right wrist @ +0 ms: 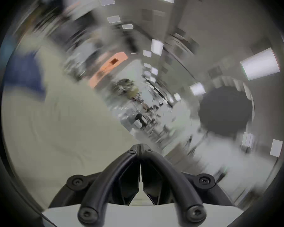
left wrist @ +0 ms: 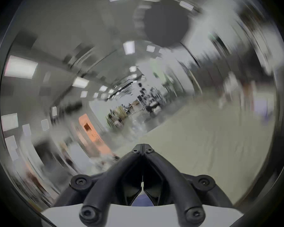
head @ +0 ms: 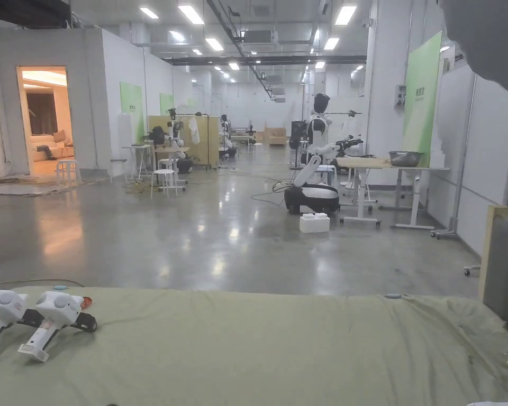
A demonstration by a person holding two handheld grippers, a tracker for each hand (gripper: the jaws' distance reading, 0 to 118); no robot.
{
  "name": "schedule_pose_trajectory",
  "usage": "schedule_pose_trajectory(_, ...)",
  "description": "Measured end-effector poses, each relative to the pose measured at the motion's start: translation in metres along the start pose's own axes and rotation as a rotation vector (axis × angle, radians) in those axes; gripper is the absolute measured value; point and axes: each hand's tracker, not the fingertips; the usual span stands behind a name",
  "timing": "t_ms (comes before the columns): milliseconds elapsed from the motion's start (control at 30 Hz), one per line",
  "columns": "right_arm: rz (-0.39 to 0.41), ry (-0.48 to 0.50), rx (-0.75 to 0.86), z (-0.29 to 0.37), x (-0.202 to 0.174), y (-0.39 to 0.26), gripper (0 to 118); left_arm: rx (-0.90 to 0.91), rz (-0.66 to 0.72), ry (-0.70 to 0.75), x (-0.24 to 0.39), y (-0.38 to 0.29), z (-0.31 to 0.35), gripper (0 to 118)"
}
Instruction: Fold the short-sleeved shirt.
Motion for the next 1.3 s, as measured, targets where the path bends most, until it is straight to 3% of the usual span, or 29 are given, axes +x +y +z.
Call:
schedule_pose_trajectory(67,-0.347,0.022,-0.037,-0.007,0.015,-0.017,0,0.033,0.342,-0.069,-0.022,-0.016,0.005,0)
schedule_pose_trajectory(133,-0.543,0.036,-0.066,-0.006,0.02,-0.031,0,0.057,0.441,-0.094,-0.022,-0.03,0.008,0)
schedule_pose_trajectory(167,-0.586,0.046,-0.063,-0.005,0.018,-0.035,0,0.037,0.385,-0.069,-0.02,-0.031,0.009,0)
schedule_pose_trajectory(300,-0.522,0.028,-0.063,-0.004,0.013,-0.034,0,0.012,0.317,-0.056,-0.013,-0.028,0.007,0)
schedule_pose_trajectory(1300,-0.463,0.059,-0.016,0.004,0.004,-0.019,0,0.0,0.249,-0.017,-0.011,-0.021,0.003,0)
